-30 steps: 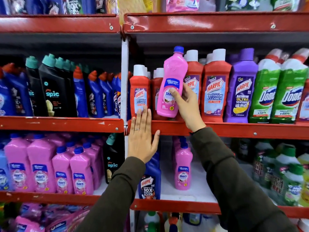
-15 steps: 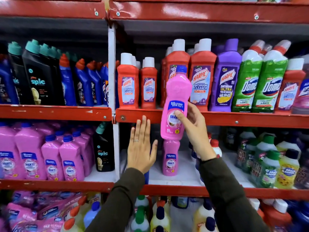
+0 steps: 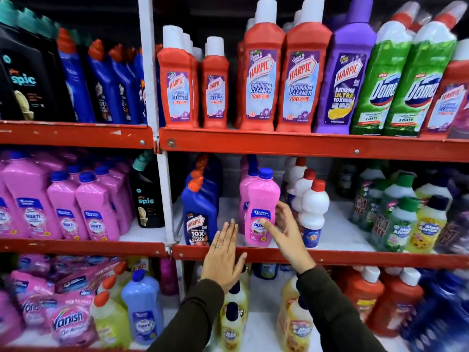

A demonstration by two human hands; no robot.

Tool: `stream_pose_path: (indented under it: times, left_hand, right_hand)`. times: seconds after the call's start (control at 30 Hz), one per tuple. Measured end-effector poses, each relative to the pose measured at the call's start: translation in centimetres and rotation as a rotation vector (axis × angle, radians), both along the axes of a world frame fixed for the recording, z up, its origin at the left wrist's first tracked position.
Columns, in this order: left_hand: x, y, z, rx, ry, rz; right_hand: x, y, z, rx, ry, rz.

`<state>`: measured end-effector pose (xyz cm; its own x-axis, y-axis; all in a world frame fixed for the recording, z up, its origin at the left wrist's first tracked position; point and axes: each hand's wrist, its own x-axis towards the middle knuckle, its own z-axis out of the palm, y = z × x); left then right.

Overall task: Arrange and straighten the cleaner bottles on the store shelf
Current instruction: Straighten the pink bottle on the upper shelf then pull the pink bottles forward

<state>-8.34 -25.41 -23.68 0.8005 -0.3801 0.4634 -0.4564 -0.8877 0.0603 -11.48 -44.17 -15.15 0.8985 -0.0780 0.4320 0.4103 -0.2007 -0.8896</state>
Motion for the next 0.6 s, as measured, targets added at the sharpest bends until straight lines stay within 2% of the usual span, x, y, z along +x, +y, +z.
stream_pose_path:
  times: [0.3, 0.6]
  left_hand:
    - [0.7, -0.4, -1.2, 0.037, 0.004, 0.043]
    - [0.9, -0.5, -1.6, 0.005, -0.019, 0.046]
  right_hand:
    - [3.3, -0.5, -1.7, 0.034, 0.117, 0.054]
    - [2.9, 0.1, -2.8, 0.029, 0.159, 0.092]
